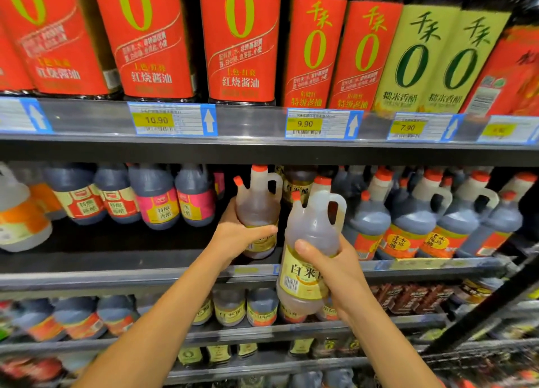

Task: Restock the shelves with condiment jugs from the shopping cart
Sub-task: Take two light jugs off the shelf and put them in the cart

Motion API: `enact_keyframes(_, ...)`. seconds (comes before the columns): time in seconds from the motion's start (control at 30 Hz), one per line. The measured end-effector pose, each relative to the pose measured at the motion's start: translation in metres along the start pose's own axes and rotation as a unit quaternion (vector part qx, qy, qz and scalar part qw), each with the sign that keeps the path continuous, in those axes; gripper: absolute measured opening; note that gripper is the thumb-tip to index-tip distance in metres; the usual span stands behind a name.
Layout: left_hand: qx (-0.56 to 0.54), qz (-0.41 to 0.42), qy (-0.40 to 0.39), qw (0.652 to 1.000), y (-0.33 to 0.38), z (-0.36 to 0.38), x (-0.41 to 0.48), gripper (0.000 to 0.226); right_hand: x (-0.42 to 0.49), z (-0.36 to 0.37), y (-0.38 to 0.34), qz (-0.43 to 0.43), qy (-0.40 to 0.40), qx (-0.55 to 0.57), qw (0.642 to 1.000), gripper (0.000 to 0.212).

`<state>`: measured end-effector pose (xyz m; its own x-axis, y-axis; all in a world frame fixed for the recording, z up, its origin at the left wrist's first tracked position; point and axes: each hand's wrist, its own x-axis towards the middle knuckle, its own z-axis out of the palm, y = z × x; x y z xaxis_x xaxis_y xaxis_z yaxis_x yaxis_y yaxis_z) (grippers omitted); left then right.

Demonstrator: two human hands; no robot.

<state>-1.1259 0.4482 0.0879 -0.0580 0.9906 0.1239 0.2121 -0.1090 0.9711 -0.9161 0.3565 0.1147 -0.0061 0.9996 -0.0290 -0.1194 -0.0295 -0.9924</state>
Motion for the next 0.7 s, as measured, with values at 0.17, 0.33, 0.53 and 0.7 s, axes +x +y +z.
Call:
enact_keyframes(0.17,0.005,-0.015,-0.028,0.999,0.009,0.015,0.021,0.086,-0.008,-0.002,0.003,0.004,-0.011,-0.001,1.000,0.079)
enact_keyframes(0.33,0.022,-0.019,-0.042,0.999,0.014,0.044,0.040,0.093,-0.016,-0.008,0.011,0.017,-0.003,0.005,1.000,0.063)
enact_keyframes(0.53,0.079,-0.011,-0.017,0.997,0.027,0.078,0.054,0.098,-0.020,-0.016,0.017,0.031,0.036,-0.003,0.999,0.080)
enact_keyframes(0.7,0.073,0.014,-0.051,0.996,0.029,0.088,0.062,0.091,-0.021,-0.027,0.016,0.031,0.047,-0.002,0.998,0.081)
